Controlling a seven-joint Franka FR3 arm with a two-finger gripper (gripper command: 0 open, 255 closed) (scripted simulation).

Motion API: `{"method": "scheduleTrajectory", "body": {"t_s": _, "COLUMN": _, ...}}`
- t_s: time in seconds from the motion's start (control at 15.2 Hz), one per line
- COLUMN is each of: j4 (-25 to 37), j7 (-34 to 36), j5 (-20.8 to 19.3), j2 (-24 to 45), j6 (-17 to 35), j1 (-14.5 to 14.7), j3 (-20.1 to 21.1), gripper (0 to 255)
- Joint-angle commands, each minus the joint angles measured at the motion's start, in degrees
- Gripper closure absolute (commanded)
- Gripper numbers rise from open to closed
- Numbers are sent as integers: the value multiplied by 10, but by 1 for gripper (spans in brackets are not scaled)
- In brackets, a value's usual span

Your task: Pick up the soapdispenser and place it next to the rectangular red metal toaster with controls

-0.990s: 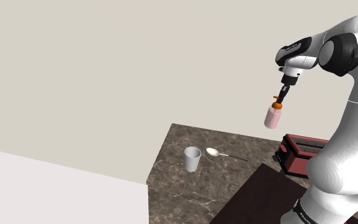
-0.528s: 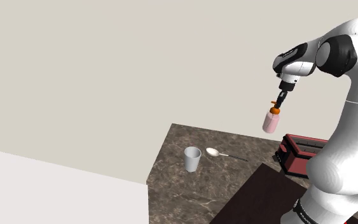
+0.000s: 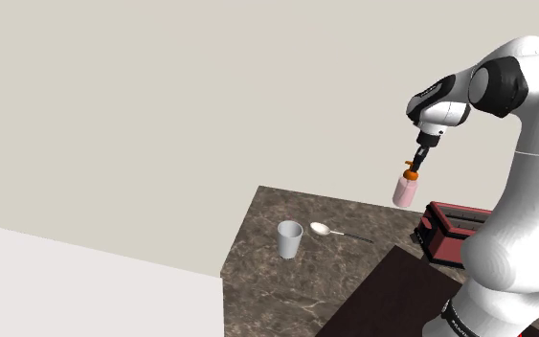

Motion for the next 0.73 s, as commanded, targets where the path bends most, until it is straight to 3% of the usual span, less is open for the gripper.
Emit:
{"method": "scheduleTrajectory", "body": {"t_s": 0.0, "j4": -7, "j7": -3, "j5": 5, "j2": 8, "j6": 15, "j1": -1, "j3": 2, "gripper": 255}}
{"method": "scheduleTrajectory", "body": {"t_s": 0.66, "j4": -32, "j7": -21, "j5": 32, "j2": 50, "j6": 77, "j1": -9, "j3": 14, "gripper": 255}}
